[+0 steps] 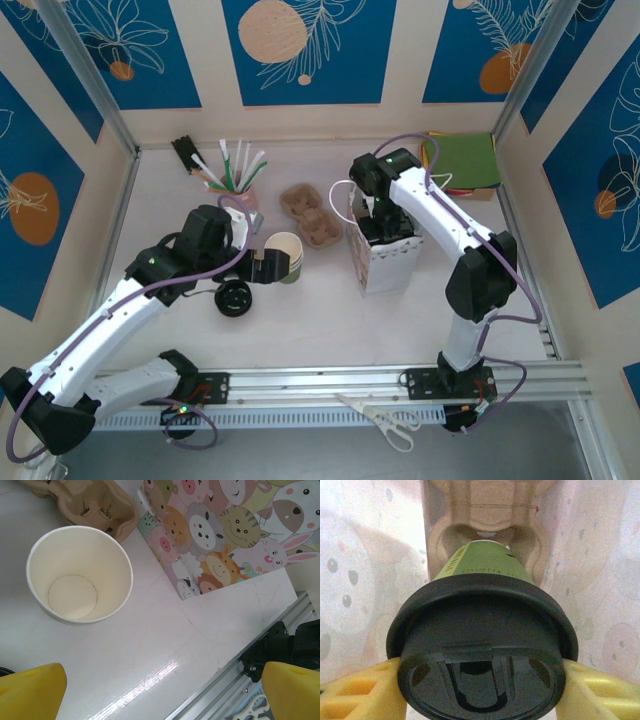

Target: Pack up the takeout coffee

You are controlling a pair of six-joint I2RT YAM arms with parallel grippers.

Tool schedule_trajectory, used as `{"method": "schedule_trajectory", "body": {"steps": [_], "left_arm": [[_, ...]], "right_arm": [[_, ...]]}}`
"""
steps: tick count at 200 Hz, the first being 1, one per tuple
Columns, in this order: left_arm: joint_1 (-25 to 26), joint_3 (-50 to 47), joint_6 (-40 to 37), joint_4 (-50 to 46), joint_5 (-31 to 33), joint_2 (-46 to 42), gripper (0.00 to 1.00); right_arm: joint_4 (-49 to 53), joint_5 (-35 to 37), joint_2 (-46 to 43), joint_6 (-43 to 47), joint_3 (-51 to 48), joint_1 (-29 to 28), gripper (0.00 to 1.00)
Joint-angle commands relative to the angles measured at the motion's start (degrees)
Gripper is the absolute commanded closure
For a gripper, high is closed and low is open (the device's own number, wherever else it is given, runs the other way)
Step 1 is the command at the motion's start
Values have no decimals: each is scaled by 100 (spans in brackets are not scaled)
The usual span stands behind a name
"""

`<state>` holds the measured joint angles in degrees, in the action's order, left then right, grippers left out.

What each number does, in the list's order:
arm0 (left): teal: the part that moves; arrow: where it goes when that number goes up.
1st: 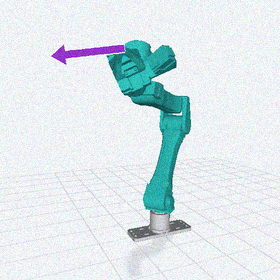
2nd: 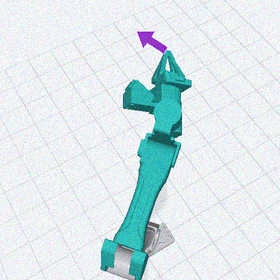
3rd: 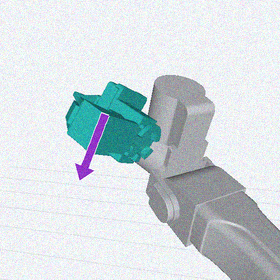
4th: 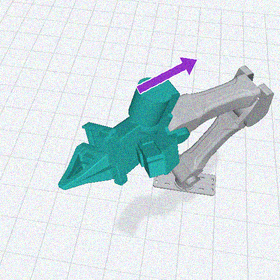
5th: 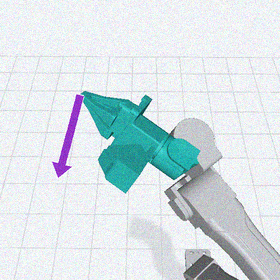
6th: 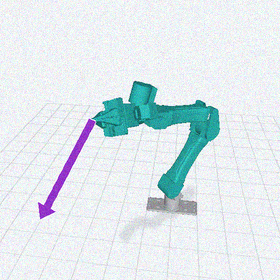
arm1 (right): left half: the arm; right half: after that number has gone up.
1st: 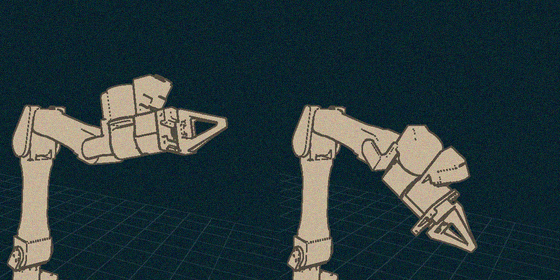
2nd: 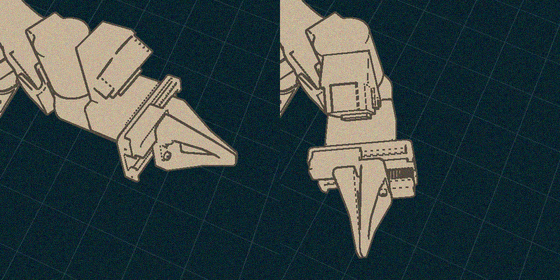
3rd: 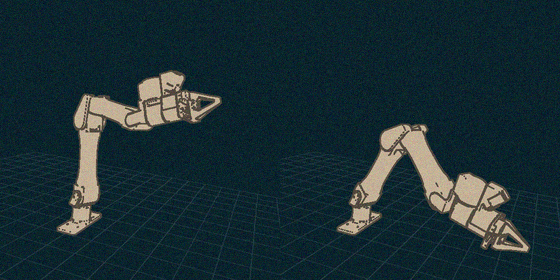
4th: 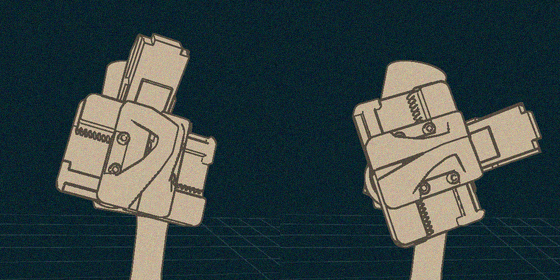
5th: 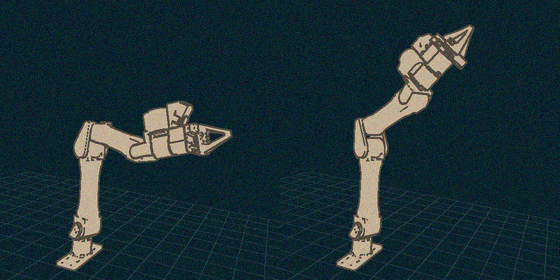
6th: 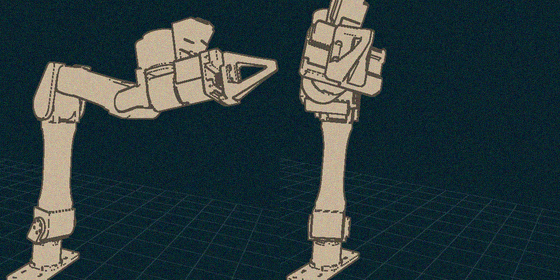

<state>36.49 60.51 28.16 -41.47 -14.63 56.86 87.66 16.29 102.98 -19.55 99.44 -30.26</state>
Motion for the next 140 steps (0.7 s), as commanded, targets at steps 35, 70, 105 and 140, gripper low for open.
{"method": "schedule_trajectory", "body": {"steps": [35,70,105,140], "left_arm": [[-59,-66,133,188,-259,35,0],[-59,-48,195,212,-312,57,0],[-63,-118,283,306,-379,36,0],[-55,-188,420,462,-504,81,0]], "right_arm": [[85,-99,-415,-123,-196,-130,35],[25,-196,-496,-154,-276,-63,35],[-14,-232,-524,-172,-326,-29,35],[-47,-247,-542,-173,-384,-6,35]]}}
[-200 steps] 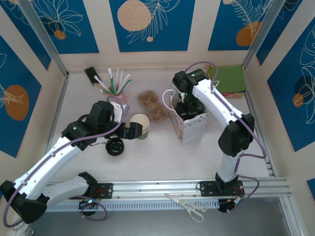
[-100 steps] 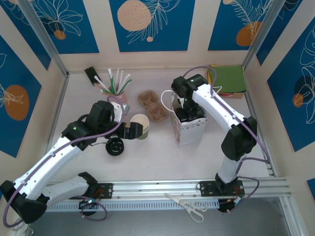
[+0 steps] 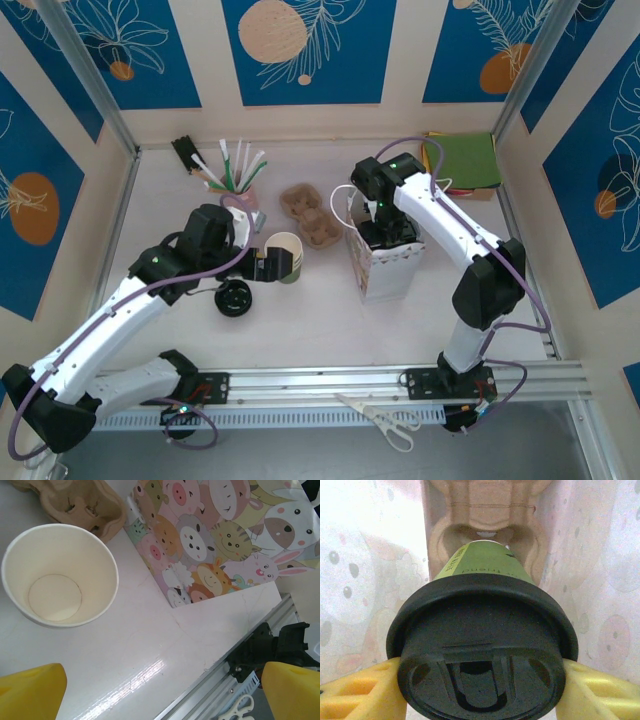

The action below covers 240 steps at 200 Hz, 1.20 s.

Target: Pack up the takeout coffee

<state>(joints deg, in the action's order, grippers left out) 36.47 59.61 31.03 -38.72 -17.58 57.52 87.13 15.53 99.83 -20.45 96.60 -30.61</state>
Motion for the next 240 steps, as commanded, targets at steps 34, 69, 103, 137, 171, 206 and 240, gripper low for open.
{"method": "schedule_trajectory", "body": {"steps": [34,69,103,137,171,206,240], "left_arm": [[-59,-150,217,307,-248,21,0],[-60,-205,289,391,-327,24,0],[-55,-223,285,409,-316,30,0],[-59,-214,274,402,-308,50,0],[-60,-208,250,400,-274,63,0],[-55,-187,238,391,-277,84,0],[-60,-187,229,397,-268,96,0]], "right_arm": [[-16,-191,-223,-91,-107,49,35],[-23,-174,-210,-75,-86,69,35],[-22,-188,-199,-64,-63,84,35],[-22,-208,-195,-43,-51,107,35],[-32,-235,-198,-44,-48,143,35],[-32,-250,-197,-48,-53,168,35],[-35,-279,-196,-73,-44,187,35]]}}
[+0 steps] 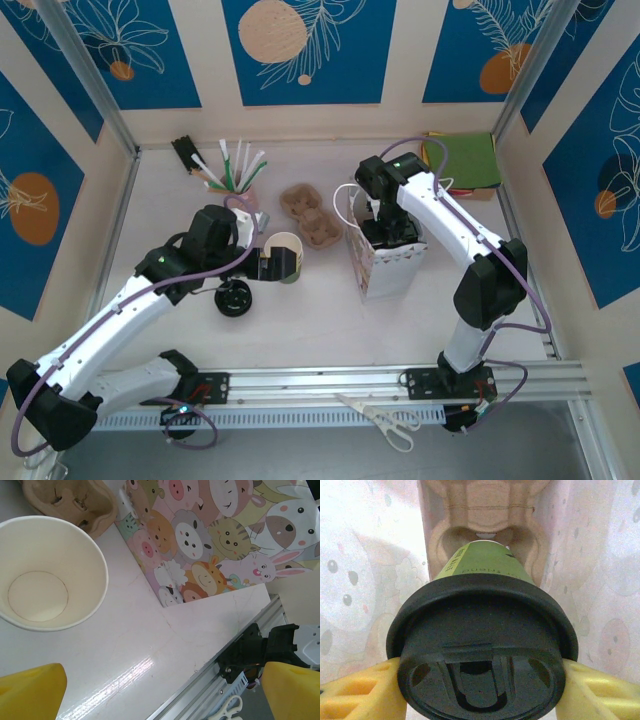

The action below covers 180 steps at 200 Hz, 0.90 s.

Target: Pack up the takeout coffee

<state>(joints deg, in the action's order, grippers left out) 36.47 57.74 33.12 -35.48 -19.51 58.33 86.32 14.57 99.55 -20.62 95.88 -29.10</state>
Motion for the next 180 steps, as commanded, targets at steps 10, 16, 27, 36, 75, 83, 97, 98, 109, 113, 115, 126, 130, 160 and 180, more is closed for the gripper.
{"method": "schedule_trajectory", "body": {"steps": [10,16,27,36,75,83,97,98,109,113,115,126,130,160,180], "left_arm": [[-60,5,25,68,-87,23,0],[-61,1,19,70,-88,30,0],[-60,0,10,74,-93,39,0],[-56,-4,12,77,-90,47,0],[-60,-3,8,77,-102,50,0],[-61,-5,8,77,-99,46,0],[-55,2,0,68,-105,39,0],[-54,6,1,68,-105,39,0],[-54,4,-11,54,-97,47,0],[-60,9,-9,59,-96,46,0],[-54,7,-10,59,-90,45,0],[-57,10,-21,51,-97,40,0],[-58,10,-22,50,-97,39,0],[-54,26,-38,49,-101,65,0],[-53,61,-56,55,-115,92,0]], "right_arm": [[53,-204,-175,-69,28,44,35],[52,-220,-173,-79,29,43,35],[60,-218,-181,-88,30,45,35],[65,-226,-181,-99,29,54,35],[65,-279,-182,-141,30,102,35],[52,-296,-179,-149,29,105,35],[44,-321,-181,-148,36,124,35],[43,-322,-181,-146,32,128,35],[44,-323,-175,-144,35,124,35],[41,-325,-173,-146,35,124,35],[44,-324,-177,-147,29,124,35],[46,-325,-165,-146,34,132,35],[49,-323,-166,-138,20,130,35],[23,-314,-179,-140,-14,159,35],[11,-314,-168,-129,-22,177,35]]}}
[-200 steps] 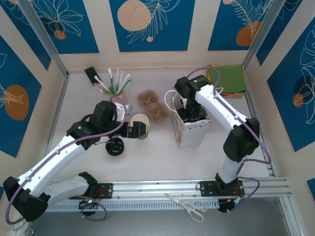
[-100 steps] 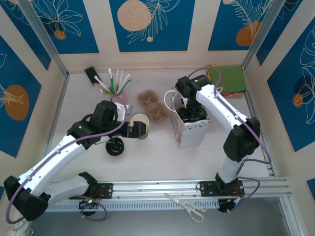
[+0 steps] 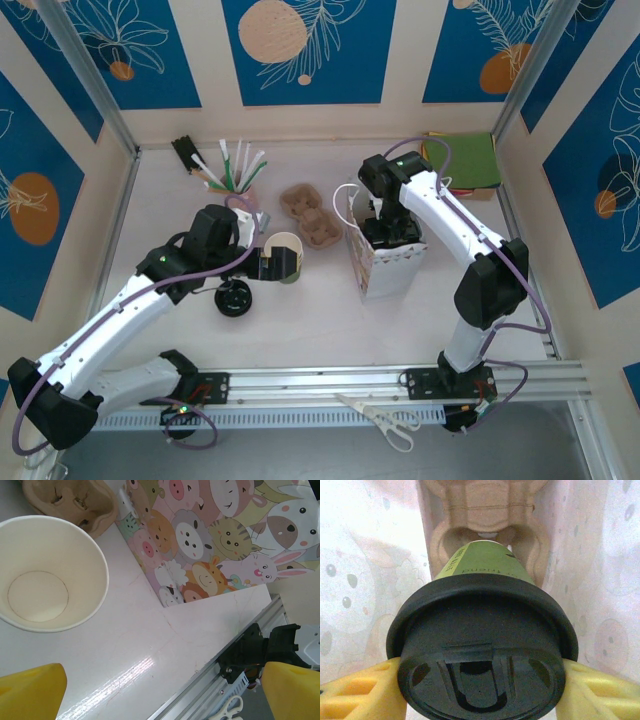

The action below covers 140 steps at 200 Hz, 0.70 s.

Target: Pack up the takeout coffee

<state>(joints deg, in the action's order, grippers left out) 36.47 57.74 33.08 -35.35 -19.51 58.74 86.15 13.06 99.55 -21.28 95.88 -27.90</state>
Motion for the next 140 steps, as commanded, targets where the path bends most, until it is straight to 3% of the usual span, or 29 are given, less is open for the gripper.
{"method": "schedule_trajectory", "body": {"steps": [1,140], "left_arm": [[-57,57,-49,35,-115,50,0],[-58,113,-81,55,-145,155,0]], "right_arm": [[31,-163,-166,-64,-23,57,35],[-12,-174,-138,-5,-41,136,35]]}}
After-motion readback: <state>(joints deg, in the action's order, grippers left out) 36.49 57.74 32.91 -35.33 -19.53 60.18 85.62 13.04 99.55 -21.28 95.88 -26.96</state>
